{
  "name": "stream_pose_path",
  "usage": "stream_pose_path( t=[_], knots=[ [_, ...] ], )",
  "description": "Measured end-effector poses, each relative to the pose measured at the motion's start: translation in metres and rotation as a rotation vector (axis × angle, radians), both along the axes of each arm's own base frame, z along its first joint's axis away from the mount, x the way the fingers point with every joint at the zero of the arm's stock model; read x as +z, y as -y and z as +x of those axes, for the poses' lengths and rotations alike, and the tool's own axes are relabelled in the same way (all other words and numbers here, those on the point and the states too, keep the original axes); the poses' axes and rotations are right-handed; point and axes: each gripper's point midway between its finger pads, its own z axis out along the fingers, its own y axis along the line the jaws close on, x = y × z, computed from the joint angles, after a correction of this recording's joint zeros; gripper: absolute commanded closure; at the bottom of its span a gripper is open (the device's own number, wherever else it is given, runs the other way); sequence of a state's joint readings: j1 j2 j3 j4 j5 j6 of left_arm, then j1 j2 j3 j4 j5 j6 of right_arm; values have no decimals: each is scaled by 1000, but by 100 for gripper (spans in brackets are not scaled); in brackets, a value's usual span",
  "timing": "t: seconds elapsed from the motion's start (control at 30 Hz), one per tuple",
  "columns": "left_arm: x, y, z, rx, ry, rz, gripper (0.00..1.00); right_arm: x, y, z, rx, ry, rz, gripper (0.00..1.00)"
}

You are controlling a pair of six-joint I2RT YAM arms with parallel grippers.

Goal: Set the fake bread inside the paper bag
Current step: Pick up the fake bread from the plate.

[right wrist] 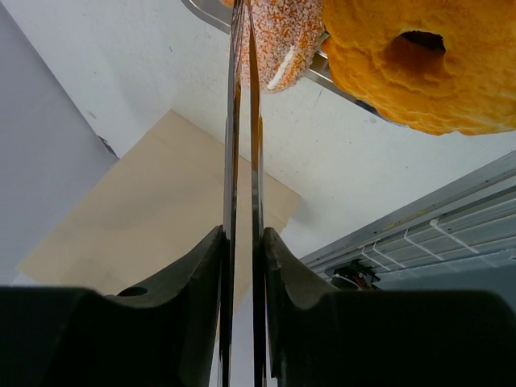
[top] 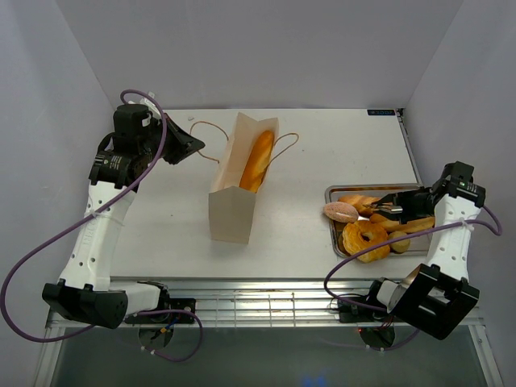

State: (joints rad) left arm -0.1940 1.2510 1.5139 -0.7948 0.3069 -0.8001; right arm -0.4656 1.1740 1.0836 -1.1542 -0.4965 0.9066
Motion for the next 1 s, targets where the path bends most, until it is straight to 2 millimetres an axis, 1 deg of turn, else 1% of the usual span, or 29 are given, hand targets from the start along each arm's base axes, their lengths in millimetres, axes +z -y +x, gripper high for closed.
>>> stream_pose_path(
  t=[0.13,0.2,0.3,0.57,0.8,1.0],
  knots=[
    [-1,0,-1,-2,-3,4,100,1,2,0,-7,5,-2,65],
    [-1,0,-1,-2,-5,5,100,1,2,0,-9,7,-2,61],
    [-1,0,-1,-3,-4,6,100,1,2,-1,-12,11,-2,60],
    [-2,0,-1,-7,-5,6,100,-10,-4,-11,-15,-11,19,57],
    [-3,0,-2,-13,-6,11,100,-12,-2,-6,-24,24,22,49],
    [-3,0,-2,-14,-6,13,100,-16,0,-4,-41,31,23,48]
  ],
)
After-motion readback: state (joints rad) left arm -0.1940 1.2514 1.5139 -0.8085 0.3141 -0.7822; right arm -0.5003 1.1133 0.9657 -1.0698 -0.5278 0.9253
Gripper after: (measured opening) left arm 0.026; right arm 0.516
